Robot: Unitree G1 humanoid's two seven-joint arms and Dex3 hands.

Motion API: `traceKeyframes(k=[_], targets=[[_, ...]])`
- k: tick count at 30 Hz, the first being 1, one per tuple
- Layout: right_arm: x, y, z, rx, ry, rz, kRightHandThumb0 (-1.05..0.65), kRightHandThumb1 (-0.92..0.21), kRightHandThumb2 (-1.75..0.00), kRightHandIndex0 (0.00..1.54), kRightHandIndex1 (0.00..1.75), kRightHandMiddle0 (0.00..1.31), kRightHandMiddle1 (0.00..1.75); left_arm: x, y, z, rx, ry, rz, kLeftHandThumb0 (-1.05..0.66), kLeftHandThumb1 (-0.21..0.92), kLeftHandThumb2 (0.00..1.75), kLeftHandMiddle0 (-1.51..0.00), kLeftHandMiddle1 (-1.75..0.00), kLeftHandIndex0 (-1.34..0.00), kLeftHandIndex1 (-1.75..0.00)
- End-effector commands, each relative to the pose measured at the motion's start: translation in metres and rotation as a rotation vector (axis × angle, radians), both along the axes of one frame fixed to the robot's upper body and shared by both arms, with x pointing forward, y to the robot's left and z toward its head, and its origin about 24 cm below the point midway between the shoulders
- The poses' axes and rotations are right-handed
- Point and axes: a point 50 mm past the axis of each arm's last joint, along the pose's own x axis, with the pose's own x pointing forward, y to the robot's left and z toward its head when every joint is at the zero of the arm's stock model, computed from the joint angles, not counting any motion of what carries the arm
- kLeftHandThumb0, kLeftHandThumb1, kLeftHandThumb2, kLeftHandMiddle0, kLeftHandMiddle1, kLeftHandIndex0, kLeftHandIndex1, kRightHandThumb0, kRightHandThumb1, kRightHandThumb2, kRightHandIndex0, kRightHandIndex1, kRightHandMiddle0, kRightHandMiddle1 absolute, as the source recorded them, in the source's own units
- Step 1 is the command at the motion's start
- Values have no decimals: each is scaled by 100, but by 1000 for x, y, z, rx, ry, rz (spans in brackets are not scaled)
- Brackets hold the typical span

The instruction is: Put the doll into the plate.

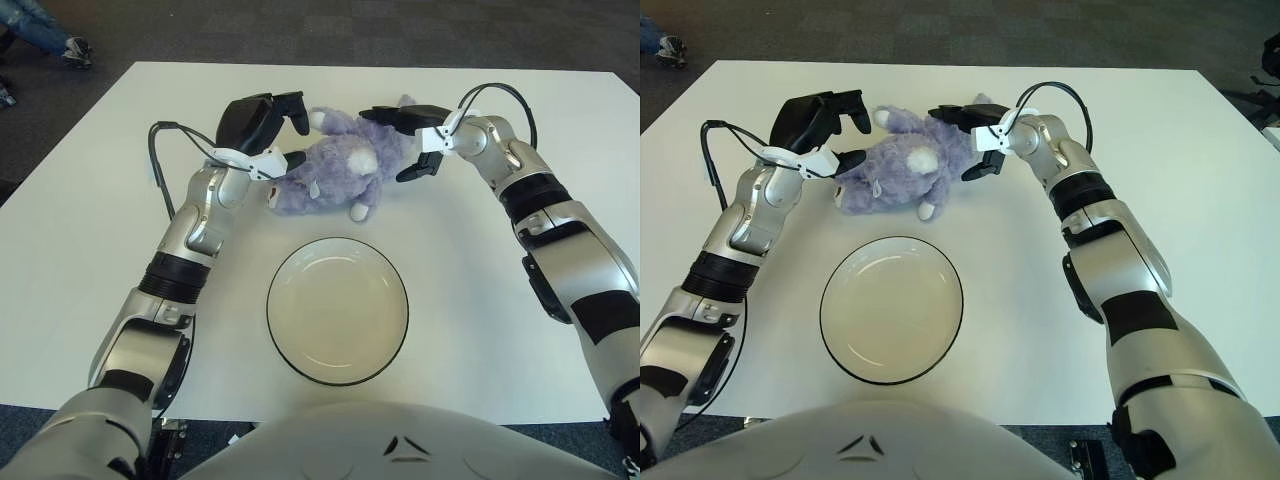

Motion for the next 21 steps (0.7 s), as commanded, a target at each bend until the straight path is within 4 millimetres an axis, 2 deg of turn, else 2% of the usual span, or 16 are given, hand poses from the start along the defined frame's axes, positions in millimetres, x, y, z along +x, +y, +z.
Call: traceKeyframes(k=[1, 7, 9, 12, 15, 18, 21], targets=[[1, 7, -1, -36, -4, 27, -21, -13, -115, 23, 57, 0, 18, -1, 0, -1, -8, -1, -5, -1, 14, 145, -68, -165, -68, -163], [1, 10, -13, -103, 20, 41, -5, -9, -123, 23, 60, 0, 26, -2, -1, -1, -13, -8, -12, -1, 14, 145, -68, -165, -68, -163], [0, 12, -21, -115, 26, 39, -5, -8, -123, 24, 62, 0, 30, -2, -2, 0, -8, -13, -13, -1, 13, 145, -68, -165, -68, -163], [-1, 13, -30, -130, 24, 37, -12, -9, -120, 28, 80, 0, 42, -3, -3, 0, -3, -18, -14, -1, 13, 145, -68, -165, -68, -163], [-1, 14, -35, -148, 11, 34, -17, -10, -117, 30, 89, 0, 47, -4, -3, 0, -13, -11, -17, -1, 13, 146, -68, -166, -68, -164], [-2, 15, -40, -162, -5, 25, -25, -11, -114, 30, 95, 0, 44, -5, -2, -3, -22, -6, -16, -2, 12, 142, -72, -172, -78, -139], [-2, 15, -44, -163, -13, 20, -30, -13, -111, 28, 99, 0, 42, -6, -2, -3, -27, -4, -17, -2, 12, 141, -73, -174, -80, -132]])
